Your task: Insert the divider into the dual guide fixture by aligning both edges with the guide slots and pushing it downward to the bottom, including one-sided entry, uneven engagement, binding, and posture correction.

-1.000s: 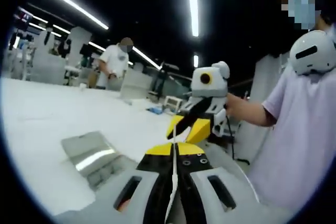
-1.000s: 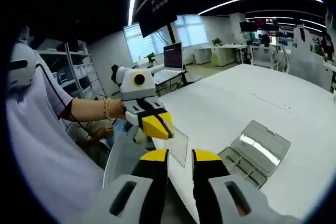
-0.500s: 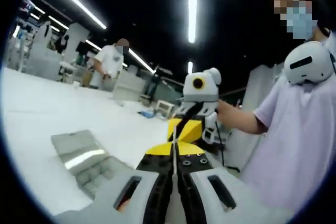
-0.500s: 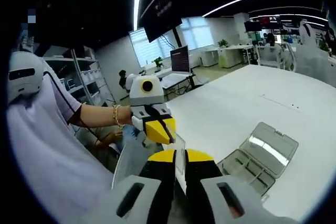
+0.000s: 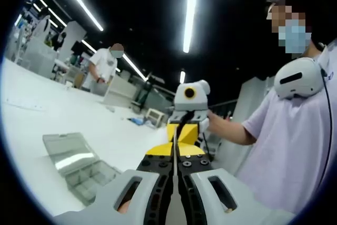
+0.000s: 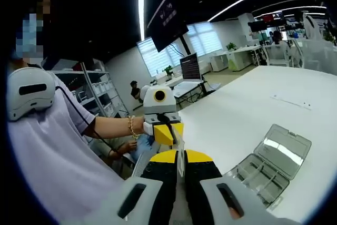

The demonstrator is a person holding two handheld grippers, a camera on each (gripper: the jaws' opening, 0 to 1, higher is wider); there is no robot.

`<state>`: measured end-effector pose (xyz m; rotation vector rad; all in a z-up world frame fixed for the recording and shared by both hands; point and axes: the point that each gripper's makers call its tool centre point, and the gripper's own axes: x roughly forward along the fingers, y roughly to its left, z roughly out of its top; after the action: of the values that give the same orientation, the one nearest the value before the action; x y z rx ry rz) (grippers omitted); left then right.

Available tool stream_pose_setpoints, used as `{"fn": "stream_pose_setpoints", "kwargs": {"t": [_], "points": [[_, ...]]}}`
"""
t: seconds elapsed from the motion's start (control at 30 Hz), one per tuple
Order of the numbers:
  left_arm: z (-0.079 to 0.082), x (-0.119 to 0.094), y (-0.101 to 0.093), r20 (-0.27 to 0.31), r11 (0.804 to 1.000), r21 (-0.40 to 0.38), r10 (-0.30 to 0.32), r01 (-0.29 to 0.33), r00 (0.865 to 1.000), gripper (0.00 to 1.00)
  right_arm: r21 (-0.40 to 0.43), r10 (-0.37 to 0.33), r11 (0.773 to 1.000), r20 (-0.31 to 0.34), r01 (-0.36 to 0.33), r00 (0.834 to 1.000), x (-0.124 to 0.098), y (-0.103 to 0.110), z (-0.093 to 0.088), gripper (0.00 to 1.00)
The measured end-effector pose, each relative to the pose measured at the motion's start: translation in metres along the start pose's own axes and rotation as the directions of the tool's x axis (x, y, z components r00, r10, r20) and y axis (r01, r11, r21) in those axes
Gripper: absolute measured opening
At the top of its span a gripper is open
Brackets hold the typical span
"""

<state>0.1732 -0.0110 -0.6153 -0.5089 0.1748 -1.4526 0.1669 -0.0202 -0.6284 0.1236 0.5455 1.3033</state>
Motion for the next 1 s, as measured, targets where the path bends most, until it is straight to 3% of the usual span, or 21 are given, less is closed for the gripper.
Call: {"fn": "stream_pose_setpoints", "kwargs": {"t": [0.27,0.47,0.63,0.83,1.0], "points": [[0.007,0.0,0.004,0.031,1.0,-0.001,0.01,-0.01,0.999,0.0,0.08,0.026,0.996,0.037,-0.028,0.999,0.001,0.001,0.007,0.0],[0.01,-0.001,0.007,0.046,1.0,0.005,0.025,-0.026,0.999,0.03,0.055,0.013,0.998,0.019,-0.014,1.0,0.002,0.003,0.011,0.0],[0.007,-0.004,0.011,0.019,0.998,0.027,0.055,-0.056,0.998,0.07,-0.016,-0.015,1.0,-0.043,0.014,0.999,0.001,0.001,0.005,0.0],[0.005,-0.005,0.016,-0.012,0.994,0.056,0.095,-0.095,0.995,0.15,-0.041,-0.03,0.999,-0.065,0.028,0.997,0.002,0.0,0.003,0.0],[-0.003,-0.008,0.024,-0.057,0.986,0.081,0.153,-0.148,0.987,0.27,-0.067,-0.059,0.996,-0.103,0.052,0.993,0.0,-0.005,-0.003,0.0]]}}
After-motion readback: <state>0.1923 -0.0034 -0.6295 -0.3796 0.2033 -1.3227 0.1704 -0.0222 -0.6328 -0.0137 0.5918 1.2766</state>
